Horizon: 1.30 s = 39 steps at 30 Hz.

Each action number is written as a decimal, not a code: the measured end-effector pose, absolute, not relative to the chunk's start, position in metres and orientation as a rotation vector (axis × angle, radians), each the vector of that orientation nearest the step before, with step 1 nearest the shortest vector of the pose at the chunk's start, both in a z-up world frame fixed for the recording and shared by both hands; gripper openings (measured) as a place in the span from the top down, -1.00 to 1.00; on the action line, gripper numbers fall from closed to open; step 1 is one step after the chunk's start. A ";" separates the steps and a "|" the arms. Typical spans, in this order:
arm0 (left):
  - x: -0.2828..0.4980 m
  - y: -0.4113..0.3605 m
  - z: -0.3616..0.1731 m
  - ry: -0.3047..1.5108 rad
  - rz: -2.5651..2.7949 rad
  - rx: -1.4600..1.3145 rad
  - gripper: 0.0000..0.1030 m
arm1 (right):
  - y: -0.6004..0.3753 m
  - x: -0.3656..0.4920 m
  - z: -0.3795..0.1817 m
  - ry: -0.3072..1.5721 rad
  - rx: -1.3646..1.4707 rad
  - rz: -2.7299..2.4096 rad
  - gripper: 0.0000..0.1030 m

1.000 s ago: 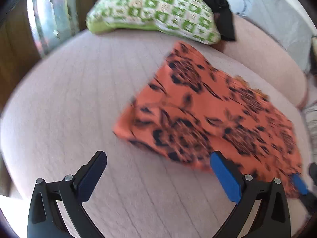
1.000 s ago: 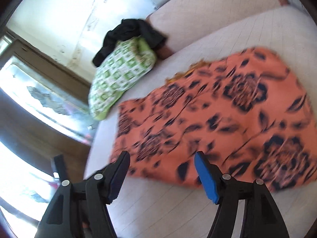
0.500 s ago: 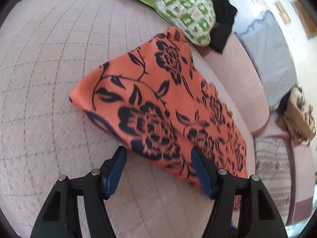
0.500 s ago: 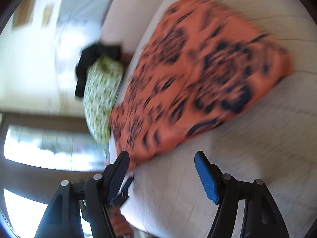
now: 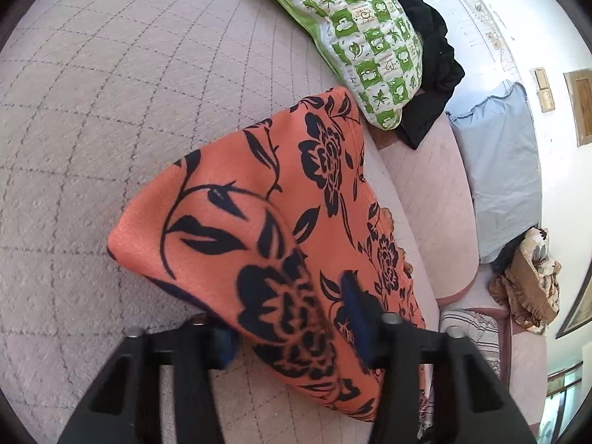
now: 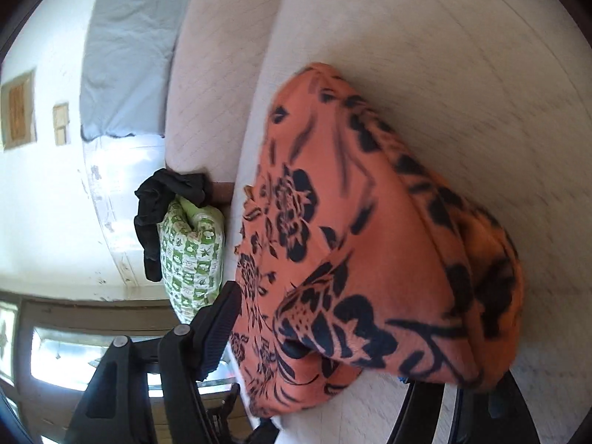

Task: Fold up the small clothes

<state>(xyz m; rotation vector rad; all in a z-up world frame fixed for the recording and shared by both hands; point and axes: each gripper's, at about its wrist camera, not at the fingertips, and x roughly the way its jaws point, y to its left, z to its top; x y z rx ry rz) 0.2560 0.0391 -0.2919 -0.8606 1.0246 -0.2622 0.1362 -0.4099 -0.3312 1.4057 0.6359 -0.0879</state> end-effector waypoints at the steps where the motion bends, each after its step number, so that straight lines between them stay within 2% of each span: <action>1: 0.256 0.037 -0.293 1.030 -0.248 -0.829 0.14 | -0.409 0.136 -0.329 0.636 1.383 -0.094 -0.41; 3: 0.258 0.030 -0.295 1.045 -0.244 -0.790 0.14 | -0.403 0.134 -0.330 0.664 1.349 -0.111 -0.41; 5: 0.261 0.030 -0.294 1.045 -0.247 -0.789 0.01 | -0.403 0.122 -0.334 0.689 1.392 -0.109 -0.40; 7: 0.265 0.031 -0.296 1.044 -0.280 -0.840 -0.33 | -0.404 0.104 -0.334 0.697 1.418 -0.137 -0.39; 10: 0.267 0.031 -0.298 1.047 -0.268 -0.875 -0.35 | -0.412 0.074 -0.328 0.663 1.406 -0.246 -0.41; 12: 0.268 0.028 -0.296 1.036 -0.255 -0.856 -0.31 | -0.417 0.065 -0.329 0.638 1.407 -0.328 -0.42; 14: 0.270 0.021 -0.294 1.028 -0.230 -0.797 -0.08 | -0.422 0.076 -0.336 0.642 1.427 -0.328 -0.43; 16: 0.273 0.019 -0.296 1.039 -0.205 -0.749 0.38 | -0.428 0.093 -0.336 0.622 1.416 -0.338 -0.50; 17: 0.273 0.020 -0.297 1.039 -0.199 -0.752 0.40 | -0.429 0.101 -0.336 0.617 1.401 -0.334 -0.57; 19: 0.274 0.024 -0.300 1.037 -0.207 -0.777 0.47 | -0.430 0.111 -0.336 0.604 1.348 -0.325 -0.56; 21: 0.275 0.023 -0.301 1.033 -0.209 -0.760 0.51 | -0.428 0.121 -0.333 0.606 1.288 -0.311 -0.44; 23: 0.274 0.022 -0.299 1.021 -0.207 -0.747 0.55 | -0.426 0.129 -0.333 0.658 1.210 -0.315 0.38; 29: 0.263 0.022 -0.279 0.954 -0.248 -0.704 0.67 | -0.406 0.131 -0.301 0.627 0.953 -0.339 0.56; 33: 0.249 0.023 -0.256 0.882 -0.278 -0.649 0.69 | -0.377 0.123 -0.266 0.560 0.726 -0.314 0.59; 39: 0.209 0.048 -0.249 0.898 -0.285 -0.628 0.68 | -0.367 0.094 -0.251 0.566 0.683 -0.299 0.60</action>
